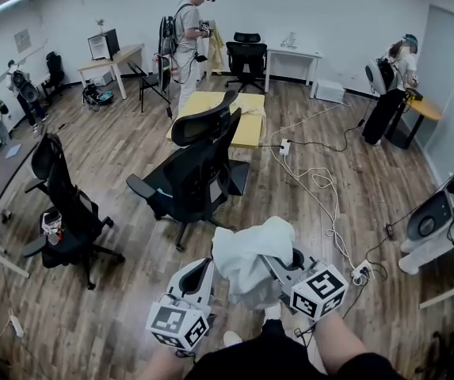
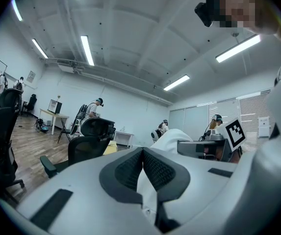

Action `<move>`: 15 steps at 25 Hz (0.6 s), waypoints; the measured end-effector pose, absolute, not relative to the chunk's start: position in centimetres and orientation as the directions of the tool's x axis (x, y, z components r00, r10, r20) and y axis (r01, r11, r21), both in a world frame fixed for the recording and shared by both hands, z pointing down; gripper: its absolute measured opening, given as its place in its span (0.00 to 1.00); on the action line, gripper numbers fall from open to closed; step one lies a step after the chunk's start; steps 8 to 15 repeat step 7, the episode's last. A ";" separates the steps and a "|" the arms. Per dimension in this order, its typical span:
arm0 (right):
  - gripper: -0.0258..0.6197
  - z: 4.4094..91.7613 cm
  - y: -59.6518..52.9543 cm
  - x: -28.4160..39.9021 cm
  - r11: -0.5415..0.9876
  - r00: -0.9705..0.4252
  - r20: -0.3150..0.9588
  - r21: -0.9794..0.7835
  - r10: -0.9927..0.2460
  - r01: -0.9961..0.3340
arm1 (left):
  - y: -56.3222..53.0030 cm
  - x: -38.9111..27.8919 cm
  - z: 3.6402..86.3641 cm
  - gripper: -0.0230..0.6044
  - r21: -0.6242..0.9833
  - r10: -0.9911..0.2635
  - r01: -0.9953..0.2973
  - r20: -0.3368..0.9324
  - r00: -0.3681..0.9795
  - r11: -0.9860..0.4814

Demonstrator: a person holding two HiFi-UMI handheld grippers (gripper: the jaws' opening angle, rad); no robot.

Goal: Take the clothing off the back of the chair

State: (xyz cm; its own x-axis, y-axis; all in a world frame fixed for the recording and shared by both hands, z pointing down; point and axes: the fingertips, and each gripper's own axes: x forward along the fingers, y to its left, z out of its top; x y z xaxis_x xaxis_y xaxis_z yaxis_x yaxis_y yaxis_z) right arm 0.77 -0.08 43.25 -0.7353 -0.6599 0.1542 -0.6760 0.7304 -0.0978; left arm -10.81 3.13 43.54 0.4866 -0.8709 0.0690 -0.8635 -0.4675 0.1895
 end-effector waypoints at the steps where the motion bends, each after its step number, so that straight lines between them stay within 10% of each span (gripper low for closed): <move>1: 0.17 43.3 -0.2 0.7 0.730 -0.735 0.155 -0.097 -0.660 -0.677 | 3.0 -10.9 43.6 0.06 0.190 -0.871 -0.863 0.070 0.487 -0.468; 15: 0.17 43.3 -0.7 0.4 0.722 -0.727 0.154 -0.098 -0.669 -0.685 | 2.5 -11.3 43.8 0.06 0.191 -0.871 -0.863 0.069 0.487 -0.467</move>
